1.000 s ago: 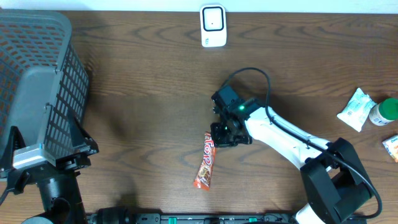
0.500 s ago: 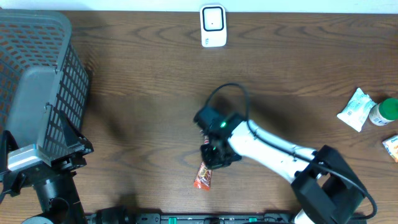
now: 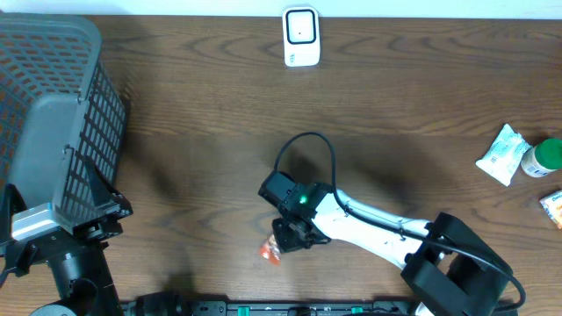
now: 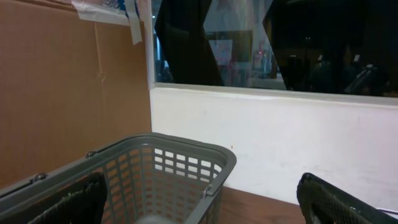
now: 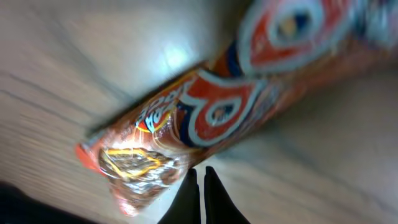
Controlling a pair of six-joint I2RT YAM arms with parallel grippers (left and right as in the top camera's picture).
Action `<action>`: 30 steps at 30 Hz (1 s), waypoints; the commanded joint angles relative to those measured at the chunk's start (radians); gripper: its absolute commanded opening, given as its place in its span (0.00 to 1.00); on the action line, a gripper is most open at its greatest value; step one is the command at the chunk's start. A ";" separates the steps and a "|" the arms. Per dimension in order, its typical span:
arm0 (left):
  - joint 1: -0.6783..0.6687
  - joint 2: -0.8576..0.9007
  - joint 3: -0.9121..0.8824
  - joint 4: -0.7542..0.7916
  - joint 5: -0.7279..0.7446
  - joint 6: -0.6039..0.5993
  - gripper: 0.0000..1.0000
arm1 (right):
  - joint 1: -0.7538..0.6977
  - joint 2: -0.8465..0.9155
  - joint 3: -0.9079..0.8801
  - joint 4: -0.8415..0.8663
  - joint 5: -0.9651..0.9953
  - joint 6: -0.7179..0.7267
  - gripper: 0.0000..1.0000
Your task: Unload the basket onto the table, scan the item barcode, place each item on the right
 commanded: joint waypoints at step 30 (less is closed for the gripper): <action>0.005 -0.008 -0.005 0.004 0.005 -0.010 0.98 | -0.345 0.018 0.194 0.098 -0.010 -0.292 0.99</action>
